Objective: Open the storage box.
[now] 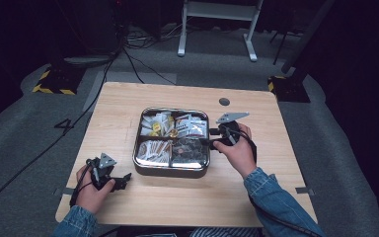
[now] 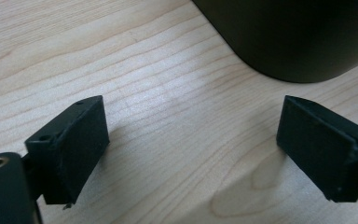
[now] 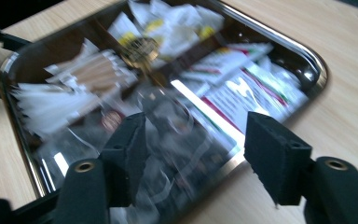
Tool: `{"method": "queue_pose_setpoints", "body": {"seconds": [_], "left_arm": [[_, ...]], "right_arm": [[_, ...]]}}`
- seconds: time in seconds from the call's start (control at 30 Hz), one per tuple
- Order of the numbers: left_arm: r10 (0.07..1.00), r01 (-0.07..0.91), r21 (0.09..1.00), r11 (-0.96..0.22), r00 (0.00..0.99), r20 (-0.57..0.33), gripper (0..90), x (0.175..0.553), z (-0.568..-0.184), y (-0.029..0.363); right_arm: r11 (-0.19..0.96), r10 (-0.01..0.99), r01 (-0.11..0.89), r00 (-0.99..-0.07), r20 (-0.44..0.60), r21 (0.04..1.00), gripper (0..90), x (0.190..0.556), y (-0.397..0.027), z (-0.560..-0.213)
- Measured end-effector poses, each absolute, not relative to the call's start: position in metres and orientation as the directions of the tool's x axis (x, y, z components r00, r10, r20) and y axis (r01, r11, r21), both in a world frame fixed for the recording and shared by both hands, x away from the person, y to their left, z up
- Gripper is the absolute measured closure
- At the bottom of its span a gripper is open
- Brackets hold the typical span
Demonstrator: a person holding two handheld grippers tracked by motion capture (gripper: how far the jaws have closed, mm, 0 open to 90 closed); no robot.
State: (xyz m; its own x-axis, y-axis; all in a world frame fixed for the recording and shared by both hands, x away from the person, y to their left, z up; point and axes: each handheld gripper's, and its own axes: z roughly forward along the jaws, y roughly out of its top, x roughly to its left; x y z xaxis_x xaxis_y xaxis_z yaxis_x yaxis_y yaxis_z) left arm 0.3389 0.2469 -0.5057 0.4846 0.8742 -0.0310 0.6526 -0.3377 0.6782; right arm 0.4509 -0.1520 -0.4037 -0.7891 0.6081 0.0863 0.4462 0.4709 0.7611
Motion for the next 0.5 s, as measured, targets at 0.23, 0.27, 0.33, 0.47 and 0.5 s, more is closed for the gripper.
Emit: {"method": "queue_pose_setpoints", "body": {"seconds": [0.23, 0.27, 0.33, 0.47, 0.5], "left_arm": [[0.878, 0.666, 0.663, -0.34, 0.477, -0.029, 0.5, 0.344, -0.506, 0.243], [0.88, 0.668, 0.661, -0.342, 0.475, -0.025, 0.5, 0.345, -0.506, 0.242], [0.88, 0.669, 0.66, -0.343, 0.475, -0.024, 0.0, 0.347, -0.506, 0.24], [0.877, 0.666, 0.661, -0.345, 0.48, -0.026, 0.0, 0.348, -0.506, 0.24], [0.876, 0.668, 0.659, -0.346, 0.482, -0.028, 0.0, 0.349, -0.506, 0.24]], "right_arm": [[0.488, 0.578, 0.401, -0.814, 0.057, 0.775, 40.0, 0.459, -0.119, -0.398], [0.488, 0.578, 0.401, -0.814, 0.057, 0.775, 40.0, 0.459, -0.119, -0.398], [0.496, 0.576, 0.397, -0.816, 0.049, 0.772, 39.3, 0.462, -0.113, -0.4], [0.5, 0.571, 0.395, -0.819, 0.049, 0.771, 38.1, 0.466, -0.102, -0.408], [0.501, 0.565, 0.396, -0.823, 0.055, 0.77, 37.6, 0.467, -0.101, -0.41]]}}
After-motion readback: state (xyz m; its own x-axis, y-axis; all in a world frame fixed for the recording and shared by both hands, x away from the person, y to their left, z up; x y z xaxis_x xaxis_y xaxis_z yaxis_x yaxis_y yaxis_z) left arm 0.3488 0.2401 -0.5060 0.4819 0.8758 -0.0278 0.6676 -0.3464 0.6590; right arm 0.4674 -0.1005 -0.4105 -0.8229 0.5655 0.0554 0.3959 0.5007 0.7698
